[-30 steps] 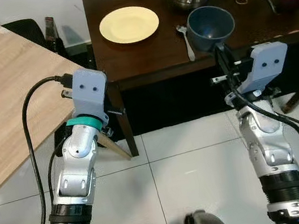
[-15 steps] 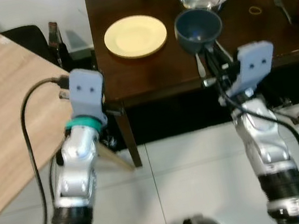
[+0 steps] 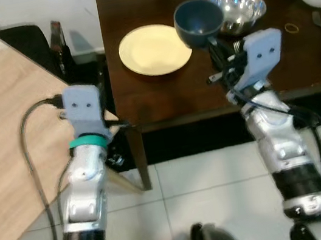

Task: Setting the table

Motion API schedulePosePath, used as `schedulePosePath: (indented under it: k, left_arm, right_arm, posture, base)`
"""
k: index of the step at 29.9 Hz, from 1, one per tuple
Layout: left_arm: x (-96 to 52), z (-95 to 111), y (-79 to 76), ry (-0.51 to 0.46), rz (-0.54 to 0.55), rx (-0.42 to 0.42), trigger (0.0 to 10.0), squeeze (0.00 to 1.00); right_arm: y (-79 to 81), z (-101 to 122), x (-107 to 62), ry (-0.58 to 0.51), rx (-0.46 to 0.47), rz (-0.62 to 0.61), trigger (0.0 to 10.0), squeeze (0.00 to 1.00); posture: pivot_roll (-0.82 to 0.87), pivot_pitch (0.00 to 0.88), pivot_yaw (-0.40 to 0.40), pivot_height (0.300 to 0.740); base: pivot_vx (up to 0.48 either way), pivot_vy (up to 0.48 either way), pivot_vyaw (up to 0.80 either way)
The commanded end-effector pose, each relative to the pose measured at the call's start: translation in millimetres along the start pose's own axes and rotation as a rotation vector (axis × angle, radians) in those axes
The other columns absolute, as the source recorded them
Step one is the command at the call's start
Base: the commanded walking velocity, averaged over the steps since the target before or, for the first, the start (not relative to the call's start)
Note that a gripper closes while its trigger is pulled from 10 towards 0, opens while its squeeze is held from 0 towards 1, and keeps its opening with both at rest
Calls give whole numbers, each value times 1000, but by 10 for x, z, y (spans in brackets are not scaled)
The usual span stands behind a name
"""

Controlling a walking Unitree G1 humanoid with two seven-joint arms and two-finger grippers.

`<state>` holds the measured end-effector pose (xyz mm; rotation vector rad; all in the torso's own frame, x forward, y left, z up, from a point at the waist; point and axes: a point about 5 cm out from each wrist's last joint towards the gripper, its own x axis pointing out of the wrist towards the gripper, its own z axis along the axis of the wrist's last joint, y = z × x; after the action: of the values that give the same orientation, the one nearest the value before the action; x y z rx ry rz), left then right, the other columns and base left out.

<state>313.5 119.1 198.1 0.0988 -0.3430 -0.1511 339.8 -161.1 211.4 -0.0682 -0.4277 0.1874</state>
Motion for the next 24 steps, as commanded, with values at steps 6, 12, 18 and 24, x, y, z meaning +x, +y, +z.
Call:
schedulePosePath:
  k: [6, 12, 18, 24]
  left_arm:
    - [-17, -30, 16, 17, -35, 20, 10000, 0]
    - [-77, -5, -13, 24, -155, 2, 10000, 0]
    - [-85, 72, 9, 24, -247, -50, 10000, 0]
    - [-55, 186, 160, -17, -158, -30, 10000, 0]
  right_arm:
    - [-13, -110, -98, 40, 16, -37, 10000, 0]
    - [-28, -198, -276, 80, 30, 17, 10000, 0]
    - [176, -184, -366, 72, 61, 190, 10000, 0]
    - [480, -248, -319, 85, 66, 311, 10000, 0]
  posture:
    - [-20, 115, 32, 740]
    - [-28, 130, 38, 740]
    - [-31, 154, 50, 740]
    - [-16, 160, 53, 740]
  base:
    - [0, 0, 0]
    - [0, 0, 0]
    - [0, 0, 0]
    - [0, 0, 0]
